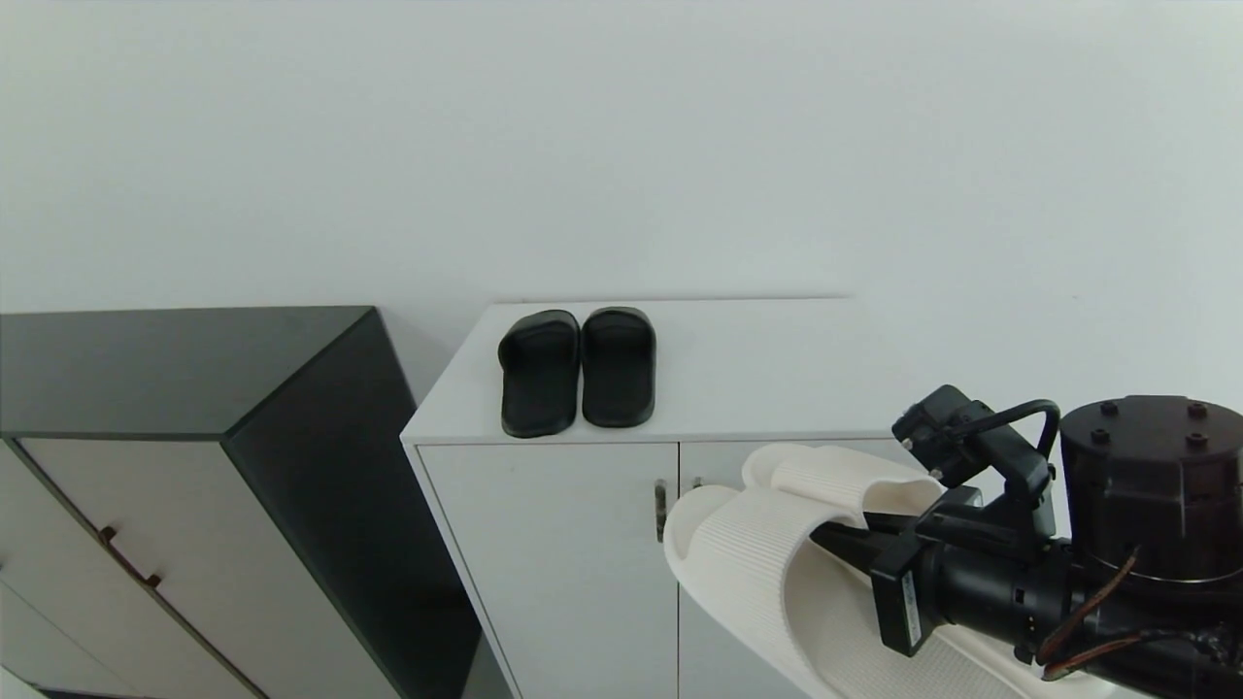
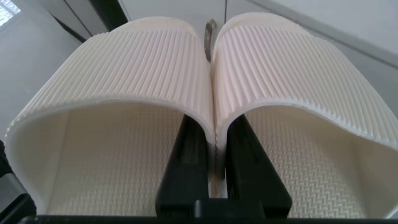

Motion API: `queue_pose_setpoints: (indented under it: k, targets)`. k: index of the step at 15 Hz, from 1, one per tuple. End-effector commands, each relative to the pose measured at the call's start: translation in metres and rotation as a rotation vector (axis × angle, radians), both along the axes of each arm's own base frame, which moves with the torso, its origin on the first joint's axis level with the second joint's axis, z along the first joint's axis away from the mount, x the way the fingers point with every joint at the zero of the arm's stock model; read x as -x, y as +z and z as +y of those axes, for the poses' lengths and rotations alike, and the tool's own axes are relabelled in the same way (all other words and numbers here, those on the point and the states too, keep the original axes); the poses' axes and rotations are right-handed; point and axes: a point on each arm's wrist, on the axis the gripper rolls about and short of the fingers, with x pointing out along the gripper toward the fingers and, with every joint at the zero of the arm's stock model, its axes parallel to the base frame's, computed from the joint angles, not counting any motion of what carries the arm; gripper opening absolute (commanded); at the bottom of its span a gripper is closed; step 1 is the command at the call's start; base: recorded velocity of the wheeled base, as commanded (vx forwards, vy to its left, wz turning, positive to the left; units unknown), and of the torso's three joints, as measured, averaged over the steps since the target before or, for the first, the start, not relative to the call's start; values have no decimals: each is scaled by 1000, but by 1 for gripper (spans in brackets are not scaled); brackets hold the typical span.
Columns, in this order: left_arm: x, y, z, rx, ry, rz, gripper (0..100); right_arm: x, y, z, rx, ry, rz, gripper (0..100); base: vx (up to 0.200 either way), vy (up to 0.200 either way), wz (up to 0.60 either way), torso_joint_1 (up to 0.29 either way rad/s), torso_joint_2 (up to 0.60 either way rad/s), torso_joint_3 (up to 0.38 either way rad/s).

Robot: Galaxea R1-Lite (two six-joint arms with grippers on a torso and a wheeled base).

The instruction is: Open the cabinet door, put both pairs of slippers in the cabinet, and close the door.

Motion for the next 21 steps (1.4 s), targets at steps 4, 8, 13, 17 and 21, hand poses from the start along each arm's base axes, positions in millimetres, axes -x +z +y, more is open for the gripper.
queue_pose_setpoints:
  k: [4,8,13,17,21]
  targets:
    - [0,0,0,2,1,0,0,0,-4,0,11,0,9,0,0,0,0,-229,558,321]
    - [0,0,0,3,0,0,100,0,-4,0,15,1,9,0,0,0,0,-211,526,310]
    - [0,0,0,0,0,0,100,-1,-9,3,29,7,21,0,0,0,0,-184,506,319]
    - [0,0,0,0,0,0,100,-1,-8,3,30,11,16,0,0,0,0,-152,472,324]
    - [0,0,0,0,0,0,100,1,-12,3,38,16,20,0,0,0,0,-123,464,337]
